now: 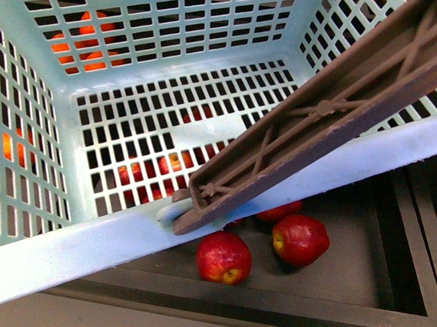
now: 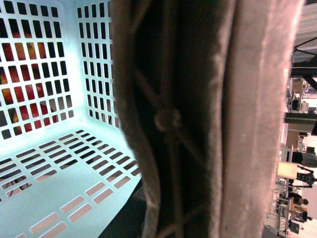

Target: Pick mango and avocado into basket

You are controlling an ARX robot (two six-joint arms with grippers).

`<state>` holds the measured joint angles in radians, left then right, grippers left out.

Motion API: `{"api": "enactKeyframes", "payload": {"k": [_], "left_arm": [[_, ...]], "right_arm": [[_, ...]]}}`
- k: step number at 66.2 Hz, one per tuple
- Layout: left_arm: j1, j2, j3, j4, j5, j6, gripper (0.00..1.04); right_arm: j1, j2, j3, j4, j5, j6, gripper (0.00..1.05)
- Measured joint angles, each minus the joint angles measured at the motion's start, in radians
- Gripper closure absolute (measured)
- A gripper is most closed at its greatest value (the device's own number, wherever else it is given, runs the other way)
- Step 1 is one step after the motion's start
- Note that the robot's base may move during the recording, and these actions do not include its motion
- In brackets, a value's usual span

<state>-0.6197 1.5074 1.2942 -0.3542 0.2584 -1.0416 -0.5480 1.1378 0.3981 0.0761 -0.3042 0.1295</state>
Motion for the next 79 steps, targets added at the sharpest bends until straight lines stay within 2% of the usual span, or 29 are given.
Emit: {"api": "enactKeyframes", "payload": {"k": [10,18,26,38,58,79], "left_arm": [[0.0,0.0,0.0,0.0,0.003,0.0,0.9],[0.0,0.0,0.0,0.0,0.002,0.0,0.9],[0.0,0.0,0.0,0.0,0.002,0.0,0.9],[0.0,0.0,0.0,0.0,0.001,0.0,0.9],[0.0,0.0,0.0,0.0,0.003,0.0,0.9],[0.0,0.0,0.0,0.0,0.001,0.0,0.9]], "right_arm": [[0.0,0.352,0.138,0.187,0.078,-0.014,0.09],[-0.001,0.627,0.286,0.244,0.141,0.01,0.09],[0.001,0.888,0.459,0.219,0.205,0.076,0.09],[0.028,1.12,0.635,0.163,0.251,0.16,0.09],[0.096,1.284,0.85,0.087,0.259,0.291,0.09],[0.129,1.375,1.02,0.011,0.296,0.334,0.09]]}}
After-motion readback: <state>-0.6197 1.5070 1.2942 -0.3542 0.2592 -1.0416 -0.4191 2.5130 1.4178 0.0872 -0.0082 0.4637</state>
